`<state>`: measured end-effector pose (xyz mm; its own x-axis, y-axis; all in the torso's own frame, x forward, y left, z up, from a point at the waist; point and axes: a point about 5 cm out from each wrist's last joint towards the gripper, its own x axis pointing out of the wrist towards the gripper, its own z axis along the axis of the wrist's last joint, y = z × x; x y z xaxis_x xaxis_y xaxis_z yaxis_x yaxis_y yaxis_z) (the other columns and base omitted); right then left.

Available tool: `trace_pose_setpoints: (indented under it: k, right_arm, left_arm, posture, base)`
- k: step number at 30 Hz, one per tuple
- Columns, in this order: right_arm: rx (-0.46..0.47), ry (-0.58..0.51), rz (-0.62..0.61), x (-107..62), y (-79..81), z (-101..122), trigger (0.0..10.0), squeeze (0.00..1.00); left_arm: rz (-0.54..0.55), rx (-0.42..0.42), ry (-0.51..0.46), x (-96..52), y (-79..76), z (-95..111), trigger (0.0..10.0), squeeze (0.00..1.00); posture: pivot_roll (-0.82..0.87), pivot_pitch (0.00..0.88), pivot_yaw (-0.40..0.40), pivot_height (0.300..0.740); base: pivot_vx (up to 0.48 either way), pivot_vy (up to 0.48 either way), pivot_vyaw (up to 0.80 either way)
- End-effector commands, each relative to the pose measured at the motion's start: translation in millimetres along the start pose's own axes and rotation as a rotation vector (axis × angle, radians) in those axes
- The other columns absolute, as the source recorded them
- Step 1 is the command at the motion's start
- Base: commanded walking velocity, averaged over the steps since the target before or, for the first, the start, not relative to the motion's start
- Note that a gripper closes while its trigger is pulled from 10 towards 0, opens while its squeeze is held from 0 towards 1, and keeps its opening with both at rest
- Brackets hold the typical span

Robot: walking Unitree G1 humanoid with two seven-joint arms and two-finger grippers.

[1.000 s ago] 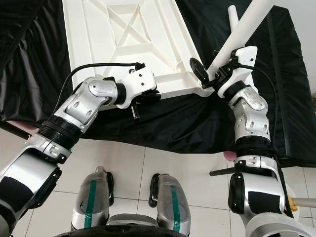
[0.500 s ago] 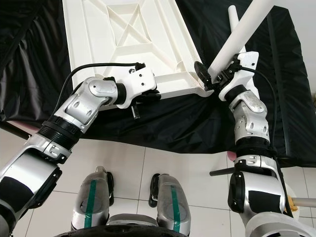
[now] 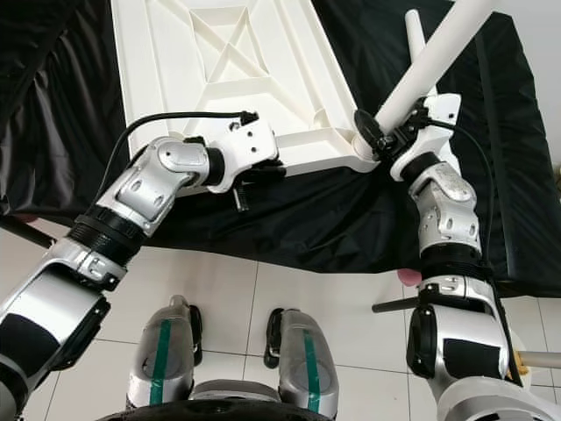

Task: Building children table

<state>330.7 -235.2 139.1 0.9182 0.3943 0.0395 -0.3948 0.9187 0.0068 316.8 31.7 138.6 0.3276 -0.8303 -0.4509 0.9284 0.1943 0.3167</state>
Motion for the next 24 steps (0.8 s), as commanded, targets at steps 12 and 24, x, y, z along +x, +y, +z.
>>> trace_pose_setpoints:
  k: [12,24]
  right_arm:
    - [0.042,-0.030,-0.298,5.4,-1.8,2.4,10.0,0.00]
    - [0.038,0.039,-0.714,4.0,8.2,-3.3,10.0,0.00]
  left_arm:
    - [-0.002,-0.002,0.020,2.5,-2.9,-3.4,10.0,0.00]
    - [-0.013,-0.008,0.014,5.1,-8.1,-3.6,10.0,0.00]
  posture:
    - [0.08,0.033,-0.076,0.740]
    - [0.07,0.029,-0.084,0.740]
  base:
    - [0.000,0.000,0.00]
    - [0.000,0.000,0.00]
